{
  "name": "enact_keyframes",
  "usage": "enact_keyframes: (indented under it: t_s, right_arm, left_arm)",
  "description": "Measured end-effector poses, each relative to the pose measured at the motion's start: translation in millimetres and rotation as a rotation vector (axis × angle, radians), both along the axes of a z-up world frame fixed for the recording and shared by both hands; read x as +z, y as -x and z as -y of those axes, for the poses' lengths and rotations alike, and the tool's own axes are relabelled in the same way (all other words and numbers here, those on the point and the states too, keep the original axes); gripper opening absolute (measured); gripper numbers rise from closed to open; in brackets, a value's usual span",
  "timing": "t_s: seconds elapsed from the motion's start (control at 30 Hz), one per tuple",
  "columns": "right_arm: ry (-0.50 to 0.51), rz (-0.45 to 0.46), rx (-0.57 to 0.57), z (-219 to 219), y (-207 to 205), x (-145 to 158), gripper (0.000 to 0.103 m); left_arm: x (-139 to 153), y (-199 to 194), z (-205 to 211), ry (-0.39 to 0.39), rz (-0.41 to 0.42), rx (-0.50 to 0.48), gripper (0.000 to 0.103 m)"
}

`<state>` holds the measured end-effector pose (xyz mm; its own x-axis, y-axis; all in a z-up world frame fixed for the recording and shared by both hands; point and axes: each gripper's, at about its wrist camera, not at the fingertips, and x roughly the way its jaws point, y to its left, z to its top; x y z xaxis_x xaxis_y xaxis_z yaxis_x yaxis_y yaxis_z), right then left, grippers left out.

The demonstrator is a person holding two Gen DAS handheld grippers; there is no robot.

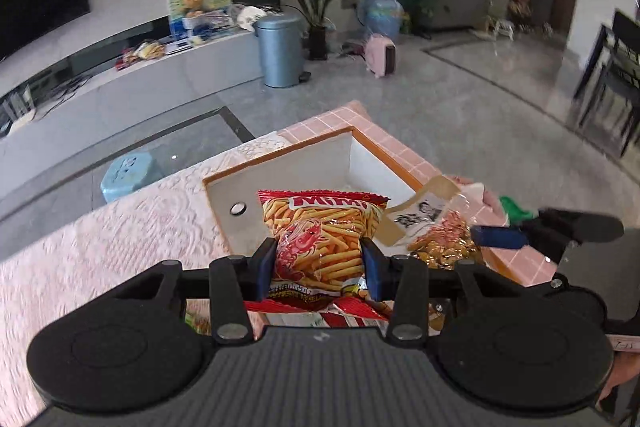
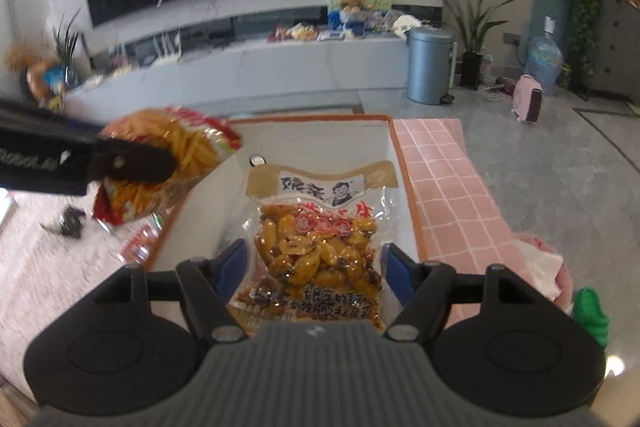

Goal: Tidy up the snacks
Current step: 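Carry the peanut bag and Mimi chip bag with both tools over the box, then open the right tool dropping the peanut bag while the left tool releases the chip bag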

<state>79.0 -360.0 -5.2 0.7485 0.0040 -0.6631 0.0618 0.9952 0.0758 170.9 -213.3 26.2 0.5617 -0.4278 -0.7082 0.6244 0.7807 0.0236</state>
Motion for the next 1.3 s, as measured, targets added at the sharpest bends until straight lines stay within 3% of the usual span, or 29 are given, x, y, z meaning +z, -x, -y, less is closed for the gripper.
enact_keyframes:
  t_s: [0.37,0.63,1.07,1.3]
  right_arm:
    - [0.056,-0.107,0.177,14.6,-77.4,-30.0,0.070]
    - [0.130,-0.173,0.256,15.5,-122.1,-42.1,0.070]
    - [0.200,-0.298,0.327,11.4,-160.3,-70.9,0.070]
    - [0.292,-0.303,0.360,-2.0,-162.2,-77.5,0.071]
  left_arm:
    - [-35.5,-53.3,33.9,-0.085,-0.035,-0.071,0.049]
    - [-55.4,-66.2,47.7,-0.172,-0.013,-0.138,0.049]
    - [-89.6,-84.7,63.3,-0.290,-0.042,-0.205,0.050]
    - [-95.8,-85.5,62.1,-0.330,-0.051,-0.193,0.053]
